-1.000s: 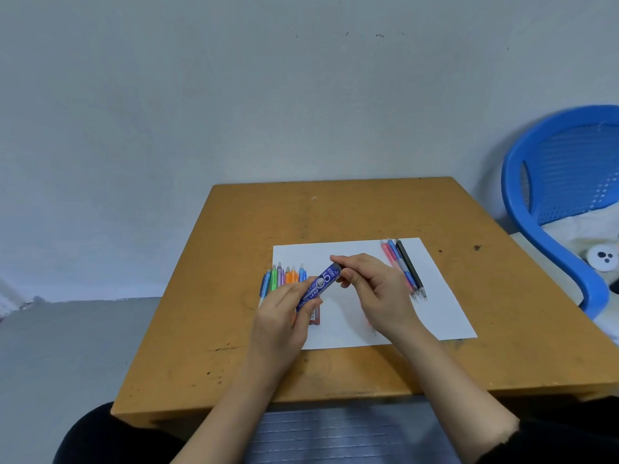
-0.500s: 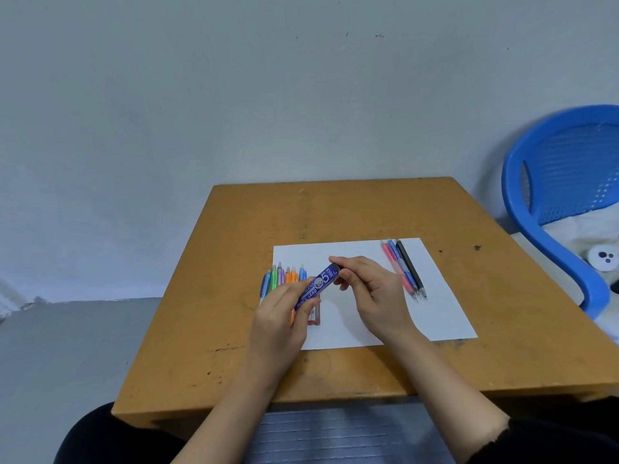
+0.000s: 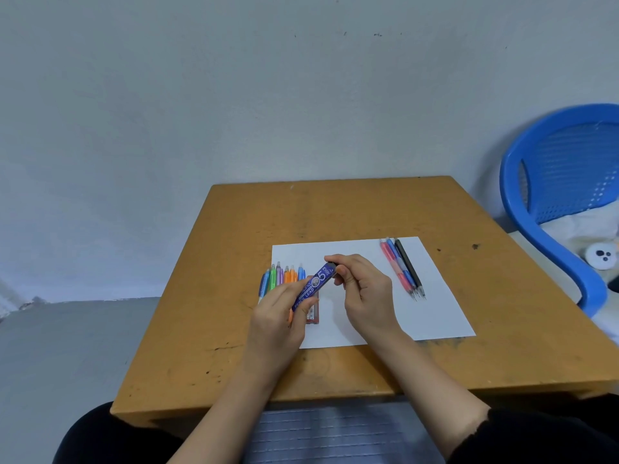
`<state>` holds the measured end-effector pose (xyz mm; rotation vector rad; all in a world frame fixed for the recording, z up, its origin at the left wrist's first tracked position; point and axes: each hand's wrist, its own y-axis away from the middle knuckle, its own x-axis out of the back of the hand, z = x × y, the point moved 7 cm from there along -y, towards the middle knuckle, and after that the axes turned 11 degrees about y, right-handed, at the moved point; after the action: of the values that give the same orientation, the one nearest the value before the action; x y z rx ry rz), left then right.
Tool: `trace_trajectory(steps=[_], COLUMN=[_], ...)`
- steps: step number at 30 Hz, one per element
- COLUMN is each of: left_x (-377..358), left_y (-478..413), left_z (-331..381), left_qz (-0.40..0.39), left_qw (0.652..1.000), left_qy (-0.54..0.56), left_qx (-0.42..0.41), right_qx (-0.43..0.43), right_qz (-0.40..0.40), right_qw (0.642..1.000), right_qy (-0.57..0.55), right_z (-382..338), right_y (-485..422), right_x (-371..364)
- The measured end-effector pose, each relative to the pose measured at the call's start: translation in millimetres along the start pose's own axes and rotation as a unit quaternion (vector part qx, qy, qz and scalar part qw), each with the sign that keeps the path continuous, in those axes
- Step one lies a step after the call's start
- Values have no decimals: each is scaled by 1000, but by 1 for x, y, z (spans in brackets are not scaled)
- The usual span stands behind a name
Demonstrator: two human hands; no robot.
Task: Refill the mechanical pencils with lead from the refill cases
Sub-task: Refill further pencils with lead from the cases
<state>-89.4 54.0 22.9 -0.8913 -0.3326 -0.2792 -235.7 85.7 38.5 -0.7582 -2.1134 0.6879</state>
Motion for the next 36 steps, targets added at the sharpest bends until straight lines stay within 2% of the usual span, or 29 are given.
trace_trajectory(steps=[16,24,29,36], left_x=[-2,0,19,55], left_y=[3,-1,-7,-30], left_z=[-9,-10,-21,-56], left_qz=[3,9,62,91], left_qw=[1000,999,990,971], left_qy=[-26,-34,-7,-75], left_qx=[14,30,124,210], right_qx=[-53,-144,-176,-163], right_qz=[-13,-56,-74,-119], right_qw=[997,983,978,979], right_qy=[-49,-103,-83,-29], right_z=[6,19,23,20], right_y=[-4,-6,-12,-38], right_x=[-1,-6,-10,-22])
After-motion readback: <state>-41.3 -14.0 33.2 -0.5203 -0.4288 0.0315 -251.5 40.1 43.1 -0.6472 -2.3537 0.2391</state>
